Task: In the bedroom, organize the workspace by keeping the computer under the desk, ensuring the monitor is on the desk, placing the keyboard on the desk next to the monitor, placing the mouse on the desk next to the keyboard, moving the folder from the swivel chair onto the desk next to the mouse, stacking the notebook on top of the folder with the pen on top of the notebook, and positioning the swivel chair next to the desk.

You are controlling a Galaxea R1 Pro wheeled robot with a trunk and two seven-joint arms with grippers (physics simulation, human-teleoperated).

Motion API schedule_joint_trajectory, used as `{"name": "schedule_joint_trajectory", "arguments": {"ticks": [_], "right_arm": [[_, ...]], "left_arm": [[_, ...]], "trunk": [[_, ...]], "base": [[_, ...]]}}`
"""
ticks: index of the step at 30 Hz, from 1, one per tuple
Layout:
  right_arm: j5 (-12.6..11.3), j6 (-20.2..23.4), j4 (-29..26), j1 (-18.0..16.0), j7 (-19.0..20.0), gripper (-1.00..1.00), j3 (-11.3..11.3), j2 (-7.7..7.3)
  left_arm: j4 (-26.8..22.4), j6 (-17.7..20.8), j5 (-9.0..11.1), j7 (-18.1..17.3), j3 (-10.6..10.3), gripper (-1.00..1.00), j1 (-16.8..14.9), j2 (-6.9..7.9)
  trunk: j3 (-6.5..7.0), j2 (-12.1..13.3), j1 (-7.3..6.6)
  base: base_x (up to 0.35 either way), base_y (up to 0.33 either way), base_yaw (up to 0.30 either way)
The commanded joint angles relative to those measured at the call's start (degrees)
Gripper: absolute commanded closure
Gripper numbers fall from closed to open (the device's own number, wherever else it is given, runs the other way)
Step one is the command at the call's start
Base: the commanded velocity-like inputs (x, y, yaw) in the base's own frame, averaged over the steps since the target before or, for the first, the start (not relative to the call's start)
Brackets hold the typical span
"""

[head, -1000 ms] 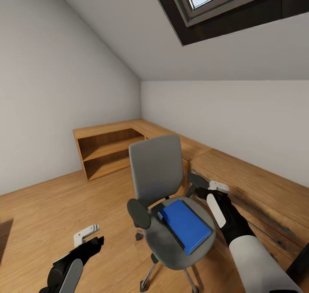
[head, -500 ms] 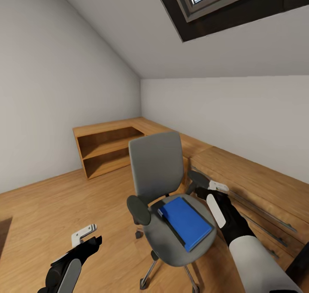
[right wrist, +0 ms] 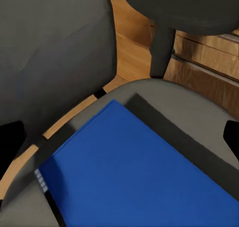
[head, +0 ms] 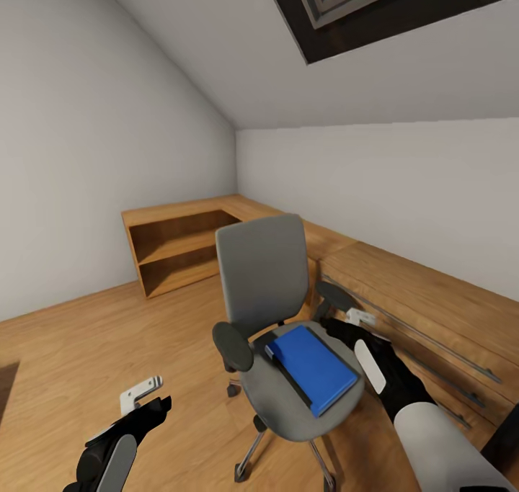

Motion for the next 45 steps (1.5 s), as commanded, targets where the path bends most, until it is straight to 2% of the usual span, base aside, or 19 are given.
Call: {"name": "schedule_joint_trajectory", "arguments": {"ticks": [1,3,10,11,13,14,16,19,28,39,45], "right_arm": [[-0.52,0.00,0.03,-0.02,0.16,-1.00,0.07,-0.09],[-0.68,-1.13,0.48,-0.01,1.57,-1.00,0.07,-0.77],[-0.93,-4.72,3.19,-0.01,4.48,-1.00,-0.04,-1.59],[-0.70,-6.94,5.04,-0.01,6.32,-1.00,0.04,-1.68],[-0.44,-12.98,9.73,-0.04,7.36,-1.00,0.22,-1.72],[-0.28,-16.96,13.80,-0.12,7.71,-1.00,0.30,-1.71],[0.18,-18.19,15.20,-0.16,7.74,-1.00,0.32,-1.70],[0.88,-18.84,16.00,-0.18,7.62,-1.00,0.33,-1.67],[1.33,-20.06,16.42,-0.18,7.47,-1.00,0.33,-1.61],[1.67,-20.26,16.79,-0.19,7.46,-1.00,0.25,-1.54],[1.68,-20.88,16.86,-0.19,7.44,-1.00,0.25,-1.43]], "left_arm": [[-0.08,0.16,0.60,0.44,0.05,-1.00,-0.04,-0.03],[-0.08,0.16,0.61,0.44,0.05,-1.00,-0.04,-0.04],[-0.06,0.15,0.61,0.44,0.03,-1.00,-0.04,-0.04],[-0.03,0.15,0.66,0.44,-0.01,-1.00,-0.04,-0.04],[0.00,0.15,0.69,0.44,-0.03,-1.00,-0.04,-0.08],[0.04,0.13,0.69,0.44,-0.05,-1.00,-0.04,-0.11],[0.07,0.11,0.70,0.44,-0.05,-1.00,-0.04,-0.12],[0.09,0.09,0.70,0.44,-0.09,-1.00,-0.04,-0.12],[0.10,0.02,0.56,0.64,-0.12,-1.00,-0.04,-0.17],[0.22,-0.02,0.61,0.87,-0.13,-1.00,-0.04,-0.21],[0.34,-0.02,0.62,0.51,-0.13,-1.00,-0.04,-0.19]], "trunk": [[-0.25,-0.45,0.22],[-0.60,-1.25,0.66],[-1.86,-4.06,2.20],[-2.04,-4.46,2.42],[-2.40,-5.26,2.86],[-2.58,-5.66,3.08],[-2.94,-6.46,3.52],[-3.48,-7.67,4.17],[-3.48,-7.67,4.17],[-5.45,-12.08,6.59],[-5.45,-12.08,6.59]], "base": [[0.000,0.000,0.000],[0.000,0.000,0.000],[0.000,0.000,0.000],[0.000,0.000,0.000],[0.000,0.000,0.000],[0.000,0.000,0.000],[0.000,0.000,0.000],[0.000,0.000,0.000],[0.000,0.000,0.000],[0.000,0.000,0.000],[0.000,0.000,0.000]]}}
